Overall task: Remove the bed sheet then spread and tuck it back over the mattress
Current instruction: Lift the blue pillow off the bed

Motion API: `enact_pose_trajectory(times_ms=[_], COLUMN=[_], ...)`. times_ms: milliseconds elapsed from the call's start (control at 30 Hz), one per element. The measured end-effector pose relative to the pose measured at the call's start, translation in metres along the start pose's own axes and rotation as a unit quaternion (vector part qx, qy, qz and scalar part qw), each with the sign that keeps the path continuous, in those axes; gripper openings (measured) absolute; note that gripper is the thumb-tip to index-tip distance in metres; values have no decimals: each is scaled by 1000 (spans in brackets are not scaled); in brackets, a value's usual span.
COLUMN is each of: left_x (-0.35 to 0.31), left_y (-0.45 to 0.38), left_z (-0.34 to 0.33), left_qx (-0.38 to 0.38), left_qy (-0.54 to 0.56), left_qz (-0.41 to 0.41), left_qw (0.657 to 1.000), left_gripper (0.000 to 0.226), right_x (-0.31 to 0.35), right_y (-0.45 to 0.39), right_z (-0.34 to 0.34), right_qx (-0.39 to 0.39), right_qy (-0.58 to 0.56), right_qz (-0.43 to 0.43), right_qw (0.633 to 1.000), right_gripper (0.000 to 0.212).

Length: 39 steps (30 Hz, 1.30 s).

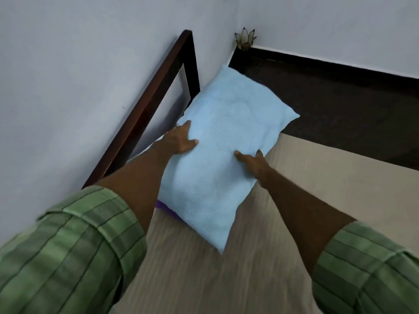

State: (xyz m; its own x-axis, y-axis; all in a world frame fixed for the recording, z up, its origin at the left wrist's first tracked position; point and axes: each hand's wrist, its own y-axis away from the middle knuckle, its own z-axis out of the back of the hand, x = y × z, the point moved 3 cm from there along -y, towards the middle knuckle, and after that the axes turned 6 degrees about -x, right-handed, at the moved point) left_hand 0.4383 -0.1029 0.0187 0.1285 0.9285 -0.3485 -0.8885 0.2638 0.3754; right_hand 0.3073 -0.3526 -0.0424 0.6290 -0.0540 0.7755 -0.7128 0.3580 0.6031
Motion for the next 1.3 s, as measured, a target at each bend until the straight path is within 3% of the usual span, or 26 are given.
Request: enact_pose_trajectory(times_ms=[100, 200, 333, 400, 467, 567, 633, 733, 833, 933, 1000, 1067, 1133, 1300], left_x=[13, 14, 33, 49, 60, 75, 73, 59, 51, 40, 16, -9, -31, -100], left_y=[-20, -45, -66, -72, -80, -112, -119, -90, -56, -11, 36, 86, 128, 230], left_z=[-19, -20, -52, -83, -113, -155, -159, -139, -116, -97, -85, -83, -89, -103], left_qx=[-21, -71, -45, -53, -57, -91, -113, -107, -65, -31, 0, 13, 13, 20], left_qy=[-8, 57, 206, 219, 192, 131, 108, 127, 213, 294, 322, 358, 389, 421], left_qz=[17, 51, 145, 191, 218, 193, 184, 216, 203, 198, 207, 197, 191, 181], left_qw=[1000, 995, 967, 955, 955, 968, 970, 962, 953, 935, 924, 912, 901, 889], left_gripper=[81, 80, 139, 163, 166, 168, 161, 138, 130, 127, 109, 76, 62, 78], right_x=[-20, -43, -75, -93, -108, -196, -216, -159, -132, -121, -119, -120, -122, -123], right_y=[-23, -42, -76, -93, -108, -192, -219, -149, -94, -26, 17, 59, 96, 189], right_z=[-17, -31, -35, -42, -52, -52, -52, -52, -37, -6, 16, 43, 73, 162], right_qx=[4, -31, -57, -32, -30, -48, -35, -7, 21, -7, -28, -43, -52, -43], right_qy=[-43, -74, -106, -85, -56, -21, -34, -108, -162, -185, -199, -200, -190, -179], right_qz=[-32, -77, -89, -49, -30, -1, -10, -76, -80, -89, -78, -64, -49, -43], right_qw=[999, 994, 989, 995, 998, 999, 999, 991, 983, 979, 977, 977, 979, 982], right_gripper=[126, 140, 145, 120, 95, 86, 90, 88, 66, 69, 74, 83, 86, 96])
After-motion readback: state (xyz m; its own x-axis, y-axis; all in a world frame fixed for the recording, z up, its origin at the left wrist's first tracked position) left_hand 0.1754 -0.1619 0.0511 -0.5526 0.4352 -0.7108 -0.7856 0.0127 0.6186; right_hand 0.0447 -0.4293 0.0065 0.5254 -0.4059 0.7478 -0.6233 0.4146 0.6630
